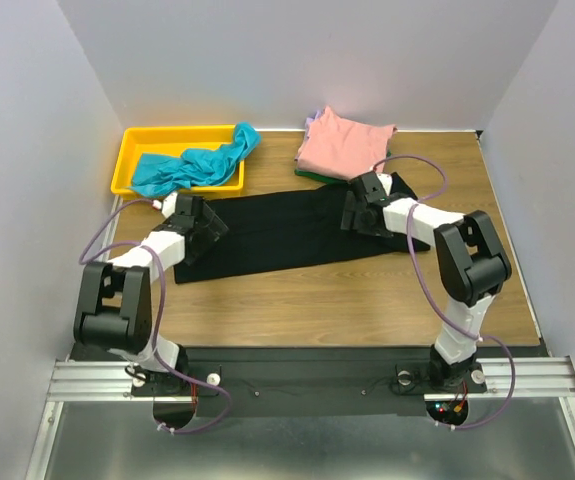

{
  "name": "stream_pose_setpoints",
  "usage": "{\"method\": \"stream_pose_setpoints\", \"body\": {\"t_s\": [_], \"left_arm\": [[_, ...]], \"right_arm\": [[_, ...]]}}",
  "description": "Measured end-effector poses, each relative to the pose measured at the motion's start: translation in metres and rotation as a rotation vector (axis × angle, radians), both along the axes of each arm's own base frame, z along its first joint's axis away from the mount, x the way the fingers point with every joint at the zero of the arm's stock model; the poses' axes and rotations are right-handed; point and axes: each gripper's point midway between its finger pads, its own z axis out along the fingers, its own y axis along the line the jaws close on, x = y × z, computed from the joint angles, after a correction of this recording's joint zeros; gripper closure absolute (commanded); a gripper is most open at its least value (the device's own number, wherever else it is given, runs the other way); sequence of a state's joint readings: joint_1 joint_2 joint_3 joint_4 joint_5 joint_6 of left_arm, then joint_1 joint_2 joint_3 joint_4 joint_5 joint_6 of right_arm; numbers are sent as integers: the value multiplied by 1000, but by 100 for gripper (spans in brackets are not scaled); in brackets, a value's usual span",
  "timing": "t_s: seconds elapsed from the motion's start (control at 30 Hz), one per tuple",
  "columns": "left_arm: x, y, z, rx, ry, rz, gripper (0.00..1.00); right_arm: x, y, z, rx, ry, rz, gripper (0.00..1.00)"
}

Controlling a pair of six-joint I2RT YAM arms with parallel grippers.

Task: Fold and stack the t-shirts
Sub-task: Fold the tshirt

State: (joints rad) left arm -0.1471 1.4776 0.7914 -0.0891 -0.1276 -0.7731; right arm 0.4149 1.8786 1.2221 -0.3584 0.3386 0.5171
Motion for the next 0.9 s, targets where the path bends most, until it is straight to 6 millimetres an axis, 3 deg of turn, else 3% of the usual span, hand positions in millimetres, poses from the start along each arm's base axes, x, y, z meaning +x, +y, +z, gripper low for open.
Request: {"method": "stream_pose_setpoints", "body": {"t_s": [0.07,0.23,0.43,0.57,0.77,0.9], "left_arm": [[-7,-8,-16,6,41,-36,2],[-20,-27,-16,-11,-4,-89,2],[-74,-62,-15,-69,-34,-195,2],[-104,-88,-13,-129,-36,-281,2],[-134,-132,-14,-179,15,-423,2],[-158,-177,-14,-226,50,-574,2]], "right_arm": [[-3,-12,-4,-10,2,-31,7],[-26,-33,-5,4,-7,-85,7],[-73,-71,-9,9,18,-164,5],[-88,-92,-9,17,24,-230,2],[-76,-132,-8,-16,69,-302,1],[-38,-148,-6,-64,81,-247,0]]}}
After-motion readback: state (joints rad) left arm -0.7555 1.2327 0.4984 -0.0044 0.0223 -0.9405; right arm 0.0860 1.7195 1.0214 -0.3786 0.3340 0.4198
